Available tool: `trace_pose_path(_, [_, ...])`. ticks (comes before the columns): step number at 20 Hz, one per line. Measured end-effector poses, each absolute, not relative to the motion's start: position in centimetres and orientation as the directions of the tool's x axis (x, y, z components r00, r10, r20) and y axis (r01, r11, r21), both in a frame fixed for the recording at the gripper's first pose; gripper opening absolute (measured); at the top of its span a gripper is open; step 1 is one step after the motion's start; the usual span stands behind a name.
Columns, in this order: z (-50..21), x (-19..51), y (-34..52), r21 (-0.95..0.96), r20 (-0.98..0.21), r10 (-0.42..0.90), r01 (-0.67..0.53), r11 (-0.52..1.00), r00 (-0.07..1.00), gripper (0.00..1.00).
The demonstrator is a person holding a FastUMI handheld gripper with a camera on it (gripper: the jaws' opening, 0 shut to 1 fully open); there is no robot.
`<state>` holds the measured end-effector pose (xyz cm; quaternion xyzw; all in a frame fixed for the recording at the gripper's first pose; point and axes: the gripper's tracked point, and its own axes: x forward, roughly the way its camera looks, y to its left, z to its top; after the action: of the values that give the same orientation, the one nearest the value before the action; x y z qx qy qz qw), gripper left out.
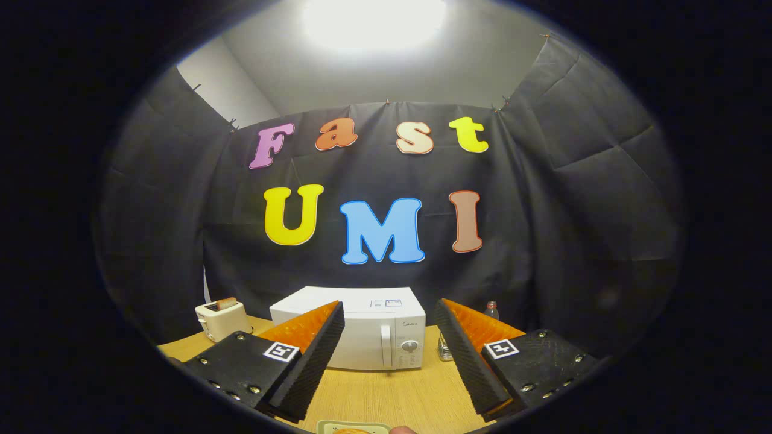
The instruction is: Open the microwave, put the food inside, and close the microwave door.
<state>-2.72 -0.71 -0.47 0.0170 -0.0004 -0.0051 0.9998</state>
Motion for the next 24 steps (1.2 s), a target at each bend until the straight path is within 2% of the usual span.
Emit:
trace_pose_path(11, [-1.3,-1.3,-1.0,0.03,-0.009,0.004,-0.004,1.0,1.0,0.96])
trace_pose_path(24, [-5.8,7.1,-1.2,0.051,-0.065,0.067,-0.064,0.997,0.996,0.96])
